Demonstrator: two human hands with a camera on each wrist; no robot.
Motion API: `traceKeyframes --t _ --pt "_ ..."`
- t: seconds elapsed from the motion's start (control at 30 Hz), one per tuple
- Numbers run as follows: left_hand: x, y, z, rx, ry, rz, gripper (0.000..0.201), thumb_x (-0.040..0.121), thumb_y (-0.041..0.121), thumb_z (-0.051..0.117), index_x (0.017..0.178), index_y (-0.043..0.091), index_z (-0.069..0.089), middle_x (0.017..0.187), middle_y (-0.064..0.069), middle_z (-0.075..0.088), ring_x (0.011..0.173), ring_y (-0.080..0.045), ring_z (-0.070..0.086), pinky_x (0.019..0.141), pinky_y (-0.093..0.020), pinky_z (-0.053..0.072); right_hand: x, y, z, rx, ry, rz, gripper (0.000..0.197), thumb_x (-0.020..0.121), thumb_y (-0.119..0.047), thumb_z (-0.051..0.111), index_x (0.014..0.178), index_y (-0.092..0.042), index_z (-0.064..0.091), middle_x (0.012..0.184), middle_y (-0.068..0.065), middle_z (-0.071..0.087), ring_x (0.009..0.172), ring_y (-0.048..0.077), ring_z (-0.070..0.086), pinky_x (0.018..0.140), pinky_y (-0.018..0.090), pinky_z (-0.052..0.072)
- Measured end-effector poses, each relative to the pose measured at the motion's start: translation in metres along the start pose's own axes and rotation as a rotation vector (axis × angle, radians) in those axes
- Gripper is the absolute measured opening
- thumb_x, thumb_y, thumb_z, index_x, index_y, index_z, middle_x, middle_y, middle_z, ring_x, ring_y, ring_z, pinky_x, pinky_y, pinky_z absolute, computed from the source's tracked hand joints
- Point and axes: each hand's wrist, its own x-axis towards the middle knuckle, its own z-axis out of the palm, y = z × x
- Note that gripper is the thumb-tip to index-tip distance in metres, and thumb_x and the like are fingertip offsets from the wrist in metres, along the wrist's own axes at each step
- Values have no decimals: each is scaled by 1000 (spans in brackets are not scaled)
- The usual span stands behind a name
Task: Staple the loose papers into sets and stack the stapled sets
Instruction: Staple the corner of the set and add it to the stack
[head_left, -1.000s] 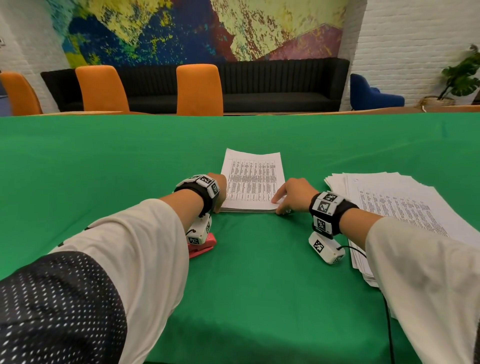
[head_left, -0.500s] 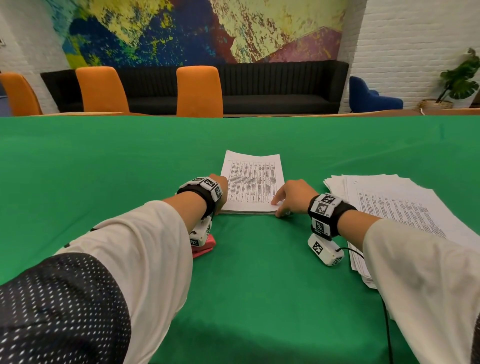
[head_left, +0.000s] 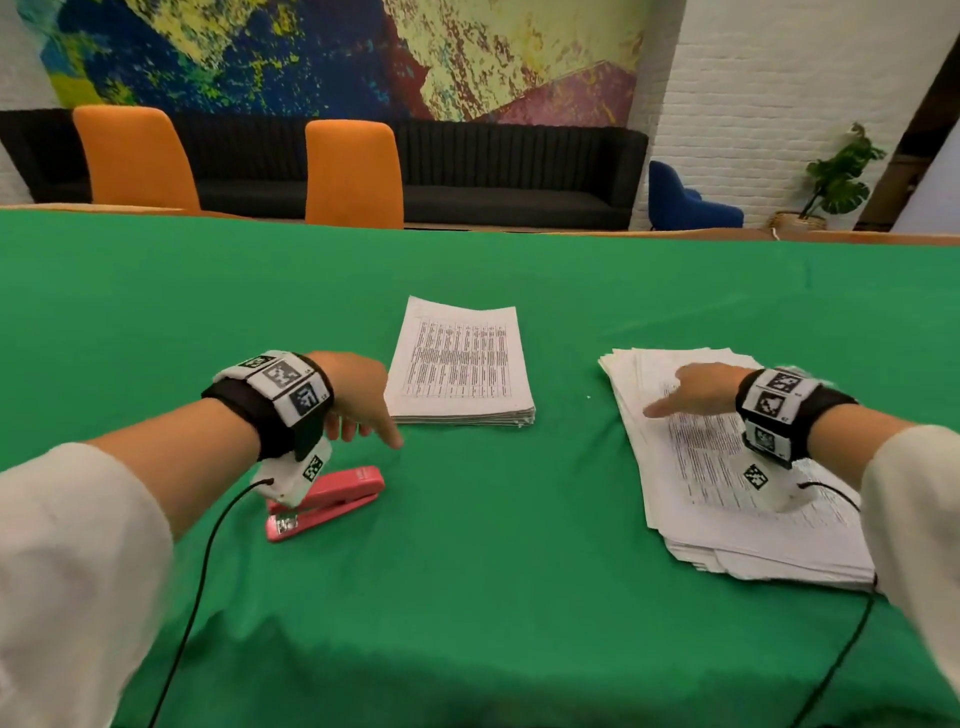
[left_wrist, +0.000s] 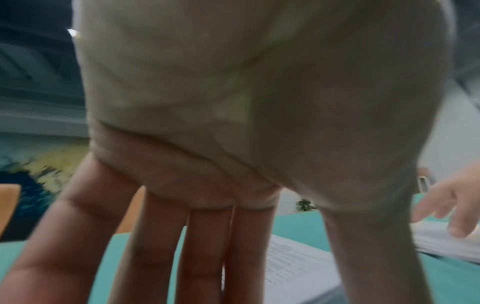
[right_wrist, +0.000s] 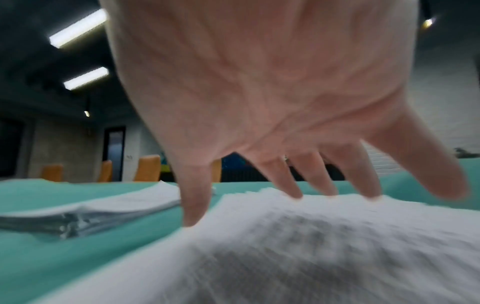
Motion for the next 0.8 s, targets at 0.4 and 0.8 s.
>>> traceKeyframes --t 0.4,0.8 --pt "-27 9 41 379 39 222 30 79 32 85 107 26 77 93 11 71 85 -16 64 71 -29 49 -80 26 31 -21 -88 -414 54 82 -54 80 130 -38 61 137 -14 62 114 4 61 98 26 50" --pt "-56 -1 56 309 159 119 65 83 86 55 126 38 64 107 -1 76 93 -21 75 74 -31 54 -56 54 27 325 -70 -41 48 64 -36 96 104 -20 76 86 -4 81 81 24 78 86 42 60"
